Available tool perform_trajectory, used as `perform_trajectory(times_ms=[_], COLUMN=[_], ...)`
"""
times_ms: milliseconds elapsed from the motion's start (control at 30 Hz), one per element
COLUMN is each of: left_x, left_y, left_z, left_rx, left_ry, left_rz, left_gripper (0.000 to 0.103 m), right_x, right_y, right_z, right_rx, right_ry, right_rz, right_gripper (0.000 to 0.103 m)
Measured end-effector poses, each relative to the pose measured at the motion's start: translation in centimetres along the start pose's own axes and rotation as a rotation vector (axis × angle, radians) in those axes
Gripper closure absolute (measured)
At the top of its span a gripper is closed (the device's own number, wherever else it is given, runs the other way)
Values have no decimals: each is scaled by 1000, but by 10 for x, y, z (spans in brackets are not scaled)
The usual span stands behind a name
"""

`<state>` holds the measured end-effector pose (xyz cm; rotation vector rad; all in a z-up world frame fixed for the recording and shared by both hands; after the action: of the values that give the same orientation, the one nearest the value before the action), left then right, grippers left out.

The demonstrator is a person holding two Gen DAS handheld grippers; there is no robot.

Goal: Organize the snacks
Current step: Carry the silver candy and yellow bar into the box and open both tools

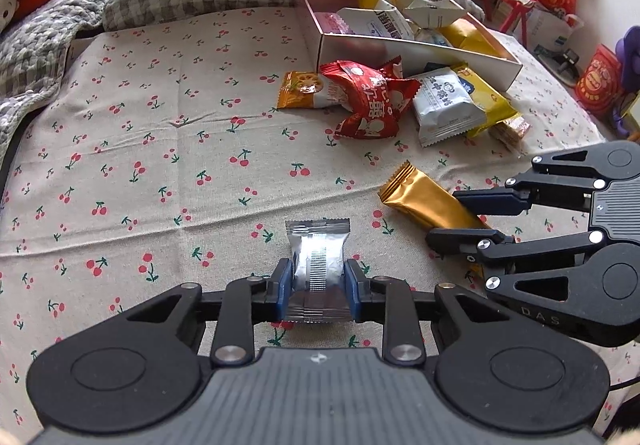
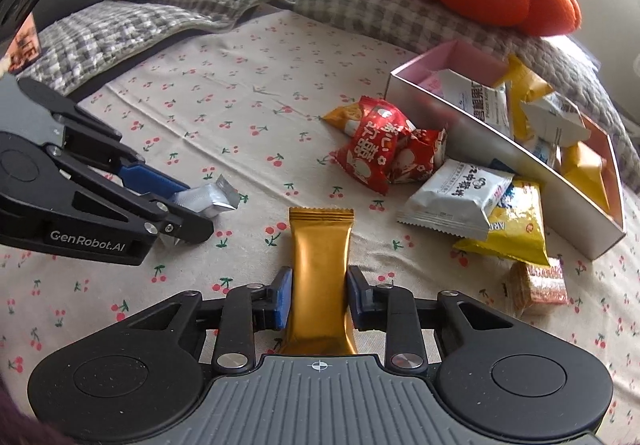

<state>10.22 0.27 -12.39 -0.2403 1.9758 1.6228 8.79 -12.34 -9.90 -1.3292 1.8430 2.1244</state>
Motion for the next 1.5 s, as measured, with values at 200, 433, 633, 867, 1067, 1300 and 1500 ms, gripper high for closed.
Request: perform_trajectory(times_ms=[200,433,633,867,1067,1300,1500], left_x=[-7,-19,-30,-46,-61,-80,-98], left_y=[3,8,12,18,22,22,17], left_z=[1,1,2,3,0,-7,-16], left_rx=[17,46,89,122,141,168,197], left_ry=[27,60,108,159,176,195,221], left_rz=[-11,-35,-56,-90,-122,-164,-193], left_gripper=[79,79,79,79,79,79,79], right_x=[-4,-11,-18,-26,-31,-35,-37], right_y=[5,15,26,40,49,57,55], right_z=[-10,-24,-36,-50,-71,-109,-145], right_rx=[-24,-60,-82,-76,-48,-14,7], right_ry=[-102,-235,-317,-381,-450,-580,-722], right_rz=[5,-3,-29,-59,-82,-119,-161], right_gripper=[75,76,76,76,76,76,76])
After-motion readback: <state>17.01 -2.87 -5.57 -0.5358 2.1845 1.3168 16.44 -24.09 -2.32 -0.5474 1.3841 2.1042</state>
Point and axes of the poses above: each gripper's, at about its wrist camera, not at the fingertips, and y roughly against the way its jaws point, z to its left, x to its underside, the point moved 9 cm from there along -y, roughly the way its jaws point, and after that the axes turned 1 degree about y, right-handed, at the moved point
